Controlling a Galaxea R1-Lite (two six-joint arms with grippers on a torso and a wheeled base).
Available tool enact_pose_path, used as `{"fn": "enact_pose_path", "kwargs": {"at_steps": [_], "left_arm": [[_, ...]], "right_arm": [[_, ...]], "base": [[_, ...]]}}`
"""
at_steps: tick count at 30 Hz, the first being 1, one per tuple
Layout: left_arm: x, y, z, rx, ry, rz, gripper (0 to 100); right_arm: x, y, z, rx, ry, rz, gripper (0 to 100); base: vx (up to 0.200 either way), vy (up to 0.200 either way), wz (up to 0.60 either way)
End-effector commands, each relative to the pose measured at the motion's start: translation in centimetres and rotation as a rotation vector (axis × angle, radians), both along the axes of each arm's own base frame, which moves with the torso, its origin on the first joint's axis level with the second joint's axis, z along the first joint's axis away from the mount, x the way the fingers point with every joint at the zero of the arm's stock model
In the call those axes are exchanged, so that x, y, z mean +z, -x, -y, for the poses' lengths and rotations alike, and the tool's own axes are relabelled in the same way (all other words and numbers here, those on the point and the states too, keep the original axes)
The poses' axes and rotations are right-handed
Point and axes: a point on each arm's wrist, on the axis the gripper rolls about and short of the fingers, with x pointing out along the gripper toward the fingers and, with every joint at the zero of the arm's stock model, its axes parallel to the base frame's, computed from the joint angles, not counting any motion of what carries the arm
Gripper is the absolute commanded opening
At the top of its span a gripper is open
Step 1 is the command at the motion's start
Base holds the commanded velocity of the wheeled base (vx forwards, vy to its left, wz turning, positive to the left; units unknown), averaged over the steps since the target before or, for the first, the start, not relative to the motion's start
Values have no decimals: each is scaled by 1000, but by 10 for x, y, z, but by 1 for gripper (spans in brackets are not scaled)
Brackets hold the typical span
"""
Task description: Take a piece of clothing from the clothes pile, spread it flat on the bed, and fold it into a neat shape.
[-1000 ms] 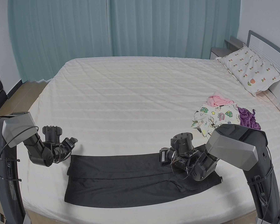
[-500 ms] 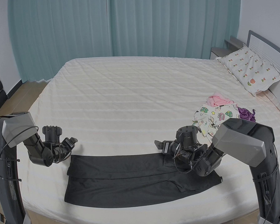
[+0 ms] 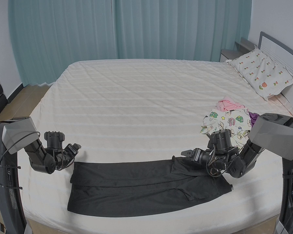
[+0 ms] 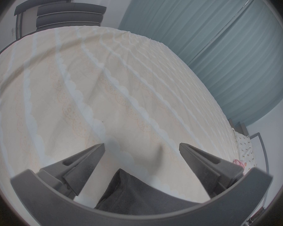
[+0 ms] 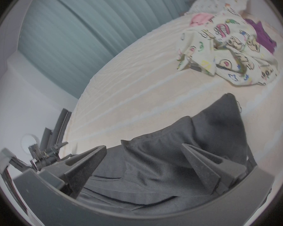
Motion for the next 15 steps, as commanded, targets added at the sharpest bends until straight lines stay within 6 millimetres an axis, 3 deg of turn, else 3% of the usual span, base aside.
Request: {"fn": "enact_pose_path", "kwargs": {"at_steps": [1,8,15], "left_arm": [[0,0,0,1,0,-3,100],[0,0,0,0,1,-1,100],[0,0,0,0,1,-1,100]], "right_arm": [[16,0,12,-21,-56,-9,100],[8,3,9,-1,-47,-71,100],[19,11,5,16,-51,-63,100]], "base": [[0,0,0],[0,0,0],[0,0,0]]}}
